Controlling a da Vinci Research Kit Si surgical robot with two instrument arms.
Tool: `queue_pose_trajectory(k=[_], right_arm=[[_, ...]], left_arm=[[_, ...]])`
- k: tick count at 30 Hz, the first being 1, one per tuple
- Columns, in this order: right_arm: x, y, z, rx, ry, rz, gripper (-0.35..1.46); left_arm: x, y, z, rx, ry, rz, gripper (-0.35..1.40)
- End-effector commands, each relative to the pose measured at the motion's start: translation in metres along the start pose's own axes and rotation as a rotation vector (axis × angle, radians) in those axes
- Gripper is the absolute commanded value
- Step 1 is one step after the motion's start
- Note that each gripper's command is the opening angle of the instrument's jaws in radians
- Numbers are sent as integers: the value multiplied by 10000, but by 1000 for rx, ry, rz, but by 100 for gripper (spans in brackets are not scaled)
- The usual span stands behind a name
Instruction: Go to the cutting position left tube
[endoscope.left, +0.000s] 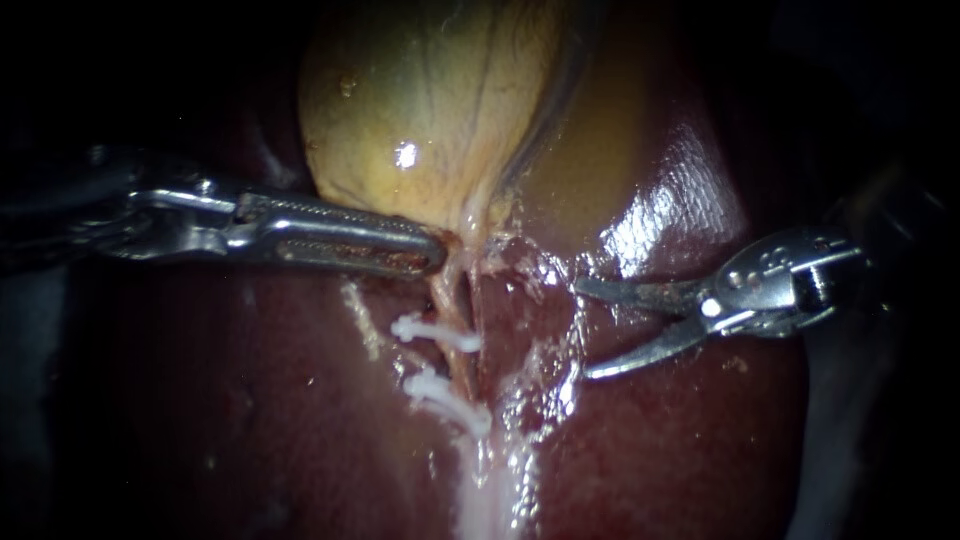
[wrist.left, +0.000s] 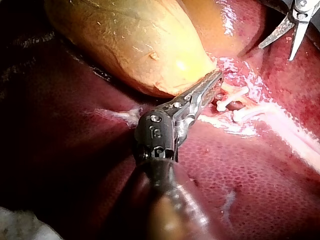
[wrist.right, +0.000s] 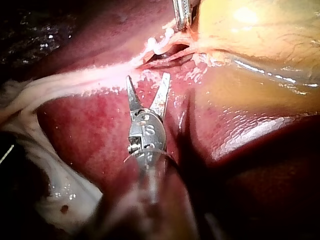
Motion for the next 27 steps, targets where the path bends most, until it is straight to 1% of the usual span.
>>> queue_pose_trajectory(k=[1, 3, 6, 8, 10, 13, 15, 20, 24, 27], right_arm=[[0, 0, 0, 0, 0, 0, 143], [0, -1, 0, 0, 3, 0, 143], [1, -1, 1, 4, 10, 1, 143], [1, -1, 2, 6, 14, 2, 143], [2, -1, 3, 8, 14, 2, 143], [3, -2, 3, 11, 15, 2, 143], [4, -3, 4, 17, 19, 2, 143], [8, -7, 7, 24, 25, 3, 143], [11, -12, 14, 34, 28, 2, 143], [12, -16, 27, 41, 30, -1, 143]], left_arm=[[0, 1, -1, 0, 0, 0, -35], [2, 3, -4, -2, 0, -1, -35], [6, 11, -16, -7, -2, -3, -35], [10, 18, -29, -15, -5, -6, -35], [13, 24, -42, -9, -5, -8, -35], [18, 31, -59, -8, 7, -12, -35], [21, 34, -65, -8, 17, -9, -35], [24, 41, -69, -8, 20, -6, -35], [24, 42, -69, -7, 20, -6, -35], [24, 42, -68, -7, 21, -6, -35]])
